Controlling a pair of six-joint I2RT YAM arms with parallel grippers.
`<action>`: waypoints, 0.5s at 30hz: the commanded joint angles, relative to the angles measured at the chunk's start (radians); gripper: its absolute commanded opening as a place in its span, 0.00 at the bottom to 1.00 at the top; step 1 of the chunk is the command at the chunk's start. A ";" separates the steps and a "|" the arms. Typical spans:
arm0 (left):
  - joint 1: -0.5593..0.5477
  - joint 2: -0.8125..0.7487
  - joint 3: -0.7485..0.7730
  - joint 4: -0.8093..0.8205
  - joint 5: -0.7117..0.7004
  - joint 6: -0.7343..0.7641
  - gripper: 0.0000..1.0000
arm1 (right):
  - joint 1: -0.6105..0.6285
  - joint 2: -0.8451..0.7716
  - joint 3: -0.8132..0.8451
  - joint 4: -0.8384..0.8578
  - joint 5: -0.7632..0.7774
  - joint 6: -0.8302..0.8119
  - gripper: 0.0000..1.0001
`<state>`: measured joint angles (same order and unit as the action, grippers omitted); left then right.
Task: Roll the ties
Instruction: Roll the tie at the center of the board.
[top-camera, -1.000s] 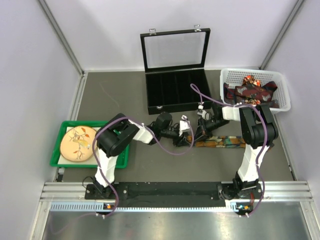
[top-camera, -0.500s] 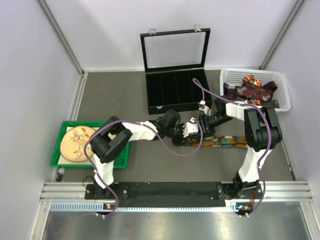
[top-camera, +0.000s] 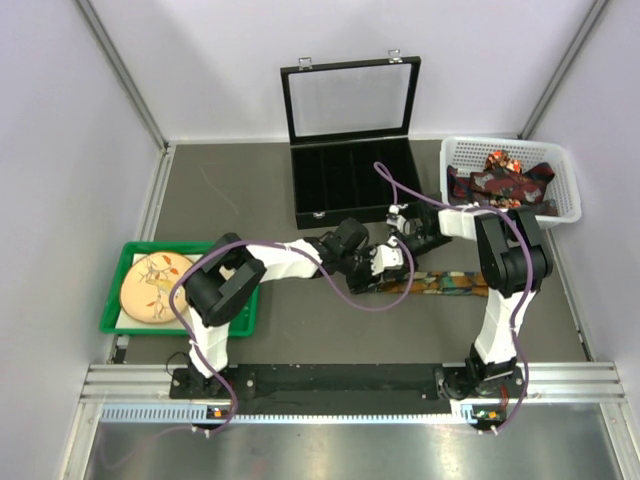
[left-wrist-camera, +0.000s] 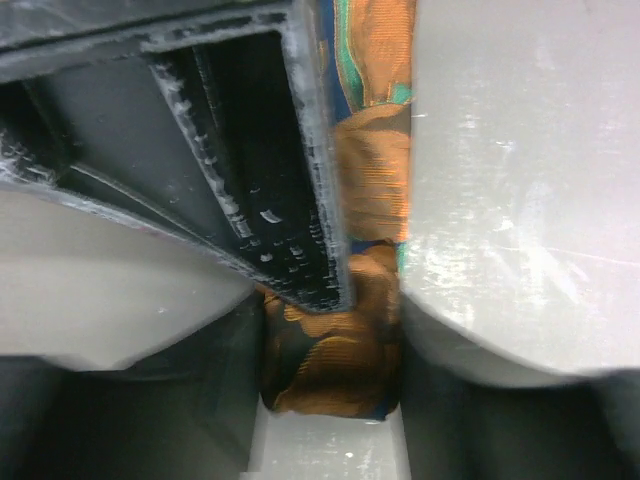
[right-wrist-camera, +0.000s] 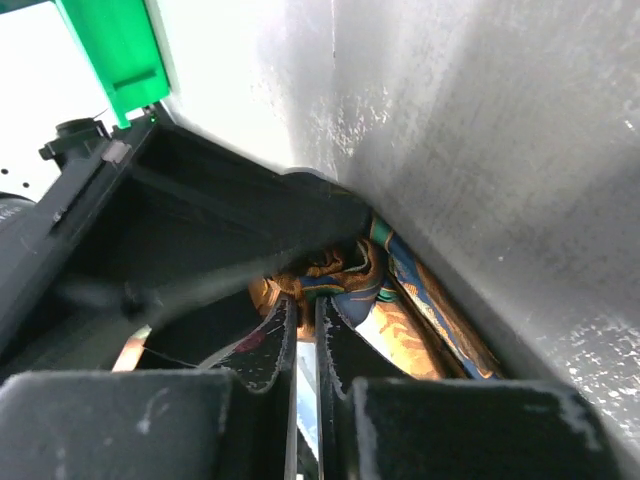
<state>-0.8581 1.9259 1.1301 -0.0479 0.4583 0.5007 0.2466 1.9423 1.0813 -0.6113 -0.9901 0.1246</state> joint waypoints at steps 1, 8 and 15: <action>0.014 0.059 -0.012 -0.130 -0.099 -0.013 0.62 | 0.008 0.014 -0.006 -0.013 0.083 -0.071 0.00; 0.123 -0.027 -0.154 0.175 0.184 -0.123 0.84 | -0.035 0.021 -0.027 -0.010 0.179 -0.105 0.00; 0.097 0.057 -0.195 0.437 0.252 -0.145 0.85 | -0.064 0.027 -0.029 -0.010 0.196 -0.120 0.00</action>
<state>-0.7330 1.9072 0.9466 0.2825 0.6689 0.3943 0.1932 1.9423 1.0679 -0.6445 -0.9318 0.0704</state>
